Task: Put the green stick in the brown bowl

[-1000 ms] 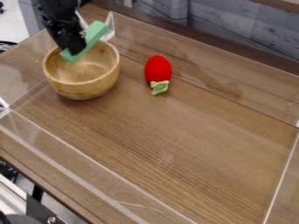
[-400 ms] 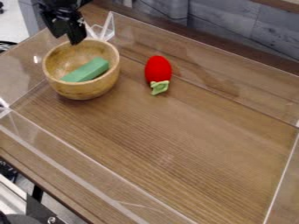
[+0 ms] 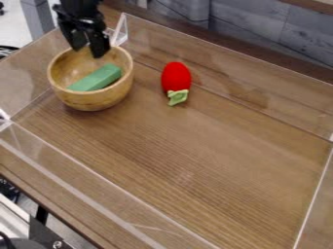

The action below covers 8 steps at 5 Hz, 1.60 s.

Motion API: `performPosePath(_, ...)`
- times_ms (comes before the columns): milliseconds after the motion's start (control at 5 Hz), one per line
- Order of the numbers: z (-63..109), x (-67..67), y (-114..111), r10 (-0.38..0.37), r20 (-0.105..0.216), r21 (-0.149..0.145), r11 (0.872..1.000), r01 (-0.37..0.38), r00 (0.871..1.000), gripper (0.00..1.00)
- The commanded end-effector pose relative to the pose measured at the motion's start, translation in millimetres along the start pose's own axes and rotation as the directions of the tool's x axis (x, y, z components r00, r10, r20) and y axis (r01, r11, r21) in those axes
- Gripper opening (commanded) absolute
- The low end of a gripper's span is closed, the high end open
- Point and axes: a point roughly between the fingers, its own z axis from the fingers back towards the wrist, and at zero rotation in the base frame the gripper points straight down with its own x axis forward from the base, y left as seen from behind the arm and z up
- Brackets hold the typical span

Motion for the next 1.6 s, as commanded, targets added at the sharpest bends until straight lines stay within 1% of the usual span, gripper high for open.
performPosePath(0, 13.0, 8.1, 7.1, -0.039, 0.027, 0.021, 0.999, 0.039, 0.999, 1.0)
performPosePath(200, 12.6, 13.0, 10.6, -0.074, 0.021, 0.012, 0.997, 0.074, 0.997, 1.0)
performPosePath(400, 7.7, 17.2, 17.0, -0.106, 0.007, 0.004, 0.994, 0.105, 0.994, 1.0)
performPosePath(600, -4.2, 16.2, 32.3, -0.111, -0.006, 0.001, 0.994, 0.111, 0.994, 0.0)
performPosePath(800, -22.0, 11.4, 34.4, -0.116, -0.024, -0.005, 0.993, 0.116, 0.993, 0.0)
performPosePath(1200, -26.3, 3.2, 16.1, -0.048, -0.037, -0.004, 0.999, 0.048, 0.998, 0.0)
performPosePath(1400, -28.2, 1.2, 29.6, -0.063, -0.051, -0.015, 0.998, 0.062, 0.997, 0.0)
